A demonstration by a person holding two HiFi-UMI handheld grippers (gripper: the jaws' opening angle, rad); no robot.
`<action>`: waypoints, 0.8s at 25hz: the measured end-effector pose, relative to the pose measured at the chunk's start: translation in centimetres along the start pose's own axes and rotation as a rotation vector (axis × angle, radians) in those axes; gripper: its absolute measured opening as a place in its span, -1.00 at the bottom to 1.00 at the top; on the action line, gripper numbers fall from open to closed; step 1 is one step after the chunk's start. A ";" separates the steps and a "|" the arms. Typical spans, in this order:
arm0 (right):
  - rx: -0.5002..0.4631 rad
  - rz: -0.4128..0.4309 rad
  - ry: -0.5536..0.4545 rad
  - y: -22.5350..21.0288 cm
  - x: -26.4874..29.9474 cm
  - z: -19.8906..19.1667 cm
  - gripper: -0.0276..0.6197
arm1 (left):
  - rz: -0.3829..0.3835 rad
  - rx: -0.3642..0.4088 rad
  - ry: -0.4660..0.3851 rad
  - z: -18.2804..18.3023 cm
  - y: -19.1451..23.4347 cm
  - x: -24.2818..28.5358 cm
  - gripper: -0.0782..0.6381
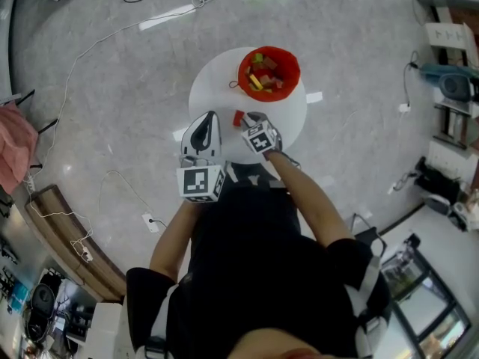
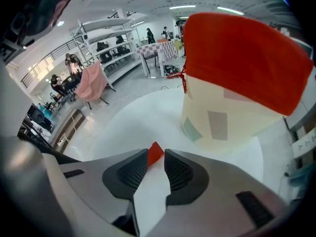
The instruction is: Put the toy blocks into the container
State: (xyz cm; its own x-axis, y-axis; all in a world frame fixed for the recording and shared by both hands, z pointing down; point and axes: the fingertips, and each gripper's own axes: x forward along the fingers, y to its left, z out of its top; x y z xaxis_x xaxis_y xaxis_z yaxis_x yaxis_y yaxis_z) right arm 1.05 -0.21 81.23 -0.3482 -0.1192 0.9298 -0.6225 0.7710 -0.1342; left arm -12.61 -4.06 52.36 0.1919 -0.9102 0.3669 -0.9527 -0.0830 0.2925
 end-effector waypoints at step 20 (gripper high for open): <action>-0.124 0.065 0.116 -0.2 4.7 -0.9 -0.70 | 0.031 -0.007 0.039 -0.5 1.7 1.3 -0.79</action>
State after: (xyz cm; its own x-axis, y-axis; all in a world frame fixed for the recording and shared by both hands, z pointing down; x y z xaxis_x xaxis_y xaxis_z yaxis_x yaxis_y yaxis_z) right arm 0.17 -0.35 85.89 -0.2975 0.0007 0.9547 -0.5075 0.8469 -0.1587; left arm -13.89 -5.20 53.75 0.1716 -0.8958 0.4101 -0.9566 -0.0520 0.2868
